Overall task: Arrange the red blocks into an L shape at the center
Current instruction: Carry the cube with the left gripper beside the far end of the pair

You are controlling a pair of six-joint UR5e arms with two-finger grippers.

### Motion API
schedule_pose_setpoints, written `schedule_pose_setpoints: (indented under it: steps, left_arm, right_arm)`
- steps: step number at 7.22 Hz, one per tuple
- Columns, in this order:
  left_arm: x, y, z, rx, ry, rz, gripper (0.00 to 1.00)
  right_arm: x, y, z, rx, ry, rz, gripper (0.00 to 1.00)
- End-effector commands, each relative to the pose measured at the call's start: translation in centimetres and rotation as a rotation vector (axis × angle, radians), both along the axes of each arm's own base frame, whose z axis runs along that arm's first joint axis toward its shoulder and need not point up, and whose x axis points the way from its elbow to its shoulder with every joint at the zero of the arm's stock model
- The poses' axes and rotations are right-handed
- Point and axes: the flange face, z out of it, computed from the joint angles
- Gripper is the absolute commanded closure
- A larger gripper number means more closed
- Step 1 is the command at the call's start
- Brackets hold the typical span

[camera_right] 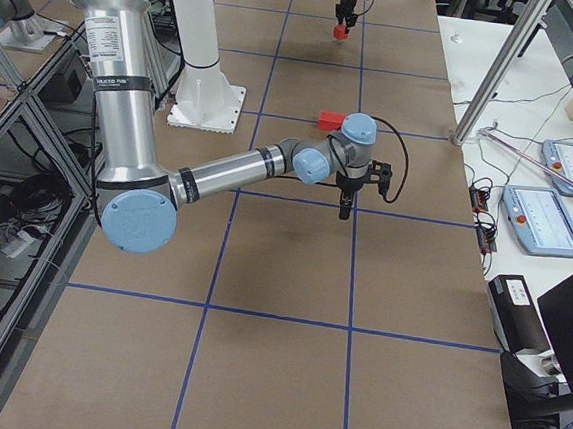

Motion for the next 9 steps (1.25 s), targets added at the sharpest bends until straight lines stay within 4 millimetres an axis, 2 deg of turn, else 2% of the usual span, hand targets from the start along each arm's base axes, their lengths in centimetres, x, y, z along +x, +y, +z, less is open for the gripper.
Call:
schedule_pose_setpoints:
  steps: [1,2,3,4,5,6,7,8,9]
  left_arm:
    - [2.1,-4.0,-11.1,-0.138,-0.005,-0.201,1.00]
    - [7.3,-3.0,-13.9,-0.210,0.014,-0.220,1.00]
    - [12.8,-2.2,-18.0,-0.257,0.011,-0.322,1.00]
    - [21.2,0.6,-22.8,-0.320,-0.018,-0.316,1.00]
    - [25.7,-0.7,-29.0,-0.385,-0.017,-0.391,1.00]
    - [29.7,-0.9,-32.5,-0.442,-0.021,-0.422,1.00]
    - [32.9,0.5,-33.1,-0.484,-0.030,-0.416,1.00]
    - [34.7,0.5,-33.7,-0.480,-0.006,-0.403,1.00]
    - [35.0,0.4,-33.7,-0.468,0.024,-0.398,1.00]
  right_arm:
    - [-0.1,0.0,0.3,-0.006,0.003,-0.002,0.00]
    - [0.0,-0.1,0.6,-0.011,0.006,0.000,0.00]
    - [-0.2,-0.1,1.0,-0.017,0.010,-0.003,0.00]
    - [-0.2,-0.2,1.2,-0.021,0.012,-0.003,0.00]
    - [-0.2,-0.2,1.2,-0.022,0.012,-0.002,0.00]
    - [-0.2,-0.2,1.5,-0.026,0.015,-0.003,0.00]
    - [-0.2,-0.1,1.7,-0.031,0.017,-0.002,0.00]
    - [-0.3,-0.1,1.7,-0.032,0.016,-0.004,0.00]
    - [-0.3,-0.1,1.8,-0.032,0.018,-0.004,0.00]
